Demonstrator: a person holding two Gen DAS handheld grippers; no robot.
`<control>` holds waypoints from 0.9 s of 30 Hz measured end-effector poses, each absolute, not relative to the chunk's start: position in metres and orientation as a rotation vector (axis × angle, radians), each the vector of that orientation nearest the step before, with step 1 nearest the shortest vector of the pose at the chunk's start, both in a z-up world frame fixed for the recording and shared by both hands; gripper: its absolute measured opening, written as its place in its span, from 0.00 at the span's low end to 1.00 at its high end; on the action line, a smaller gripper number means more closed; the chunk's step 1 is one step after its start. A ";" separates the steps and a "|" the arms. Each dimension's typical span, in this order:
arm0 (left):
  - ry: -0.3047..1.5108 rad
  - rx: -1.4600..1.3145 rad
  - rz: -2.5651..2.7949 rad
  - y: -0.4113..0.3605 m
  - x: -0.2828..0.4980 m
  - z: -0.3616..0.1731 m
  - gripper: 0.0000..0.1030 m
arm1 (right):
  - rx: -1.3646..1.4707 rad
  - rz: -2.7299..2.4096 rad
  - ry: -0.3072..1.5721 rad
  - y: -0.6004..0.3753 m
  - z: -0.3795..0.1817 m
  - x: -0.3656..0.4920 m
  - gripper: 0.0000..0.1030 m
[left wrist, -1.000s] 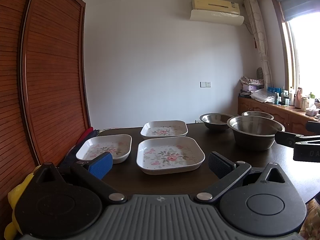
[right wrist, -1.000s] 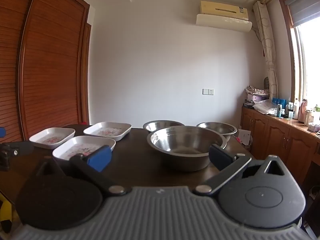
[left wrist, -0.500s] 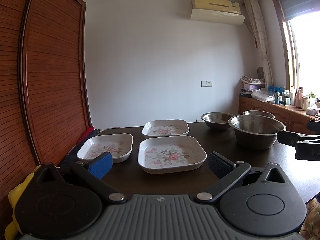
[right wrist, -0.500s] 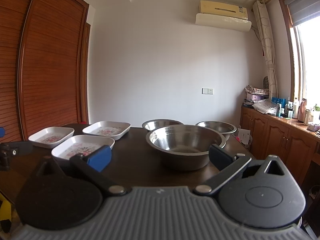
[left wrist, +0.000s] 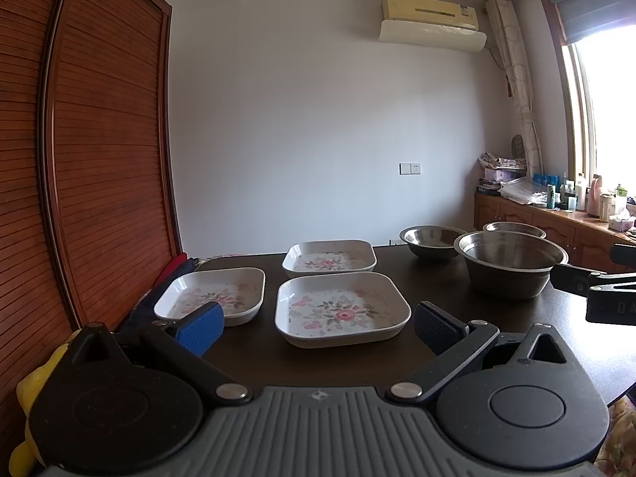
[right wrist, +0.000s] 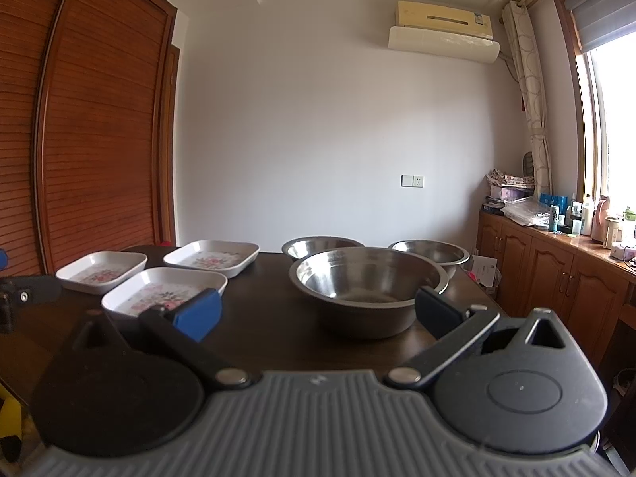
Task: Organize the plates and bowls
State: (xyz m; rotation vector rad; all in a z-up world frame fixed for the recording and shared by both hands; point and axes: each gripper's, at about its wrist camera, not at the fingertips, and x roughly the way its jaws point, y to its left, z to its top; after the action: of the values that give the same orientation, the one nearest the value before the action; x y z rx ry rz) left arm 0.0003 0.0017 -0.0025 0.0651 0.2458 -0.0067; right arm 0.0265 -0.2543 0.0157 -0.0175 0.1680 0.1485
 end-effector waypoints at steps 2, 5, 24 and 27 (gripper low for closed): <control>0.247 0.063 -0.008 0.002 0.000 -0.002 1.00 | -0.017 0.149 0.168 -0.255 0.016 0.027 1.00; 0.246 0.065 -0.006 0.003 0.000 -0.002 1.00 | -0.017 0.148 0.168 -0.255 0.016 0.026 1.00; 0.252 0.075 -0.009 0.002 0.001 -0.002 1.00 | -0.016 0.159 0.161 -0.254 0.015 0.025 1.00; 0.256 0.074 -0.012 0.003 0.002 -0.004 1.00 | -0.019 0.156 0.163 -0.253 0.013 0.026 1.00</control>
State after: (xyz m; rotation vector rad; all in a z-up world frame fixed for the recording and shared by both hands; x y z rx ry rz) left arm 0.0019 0.0028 -0.0037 0.0738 0.2559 -0.0121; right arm 0.0263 -0.2533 0.0132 -0.0192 0.1634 0.1563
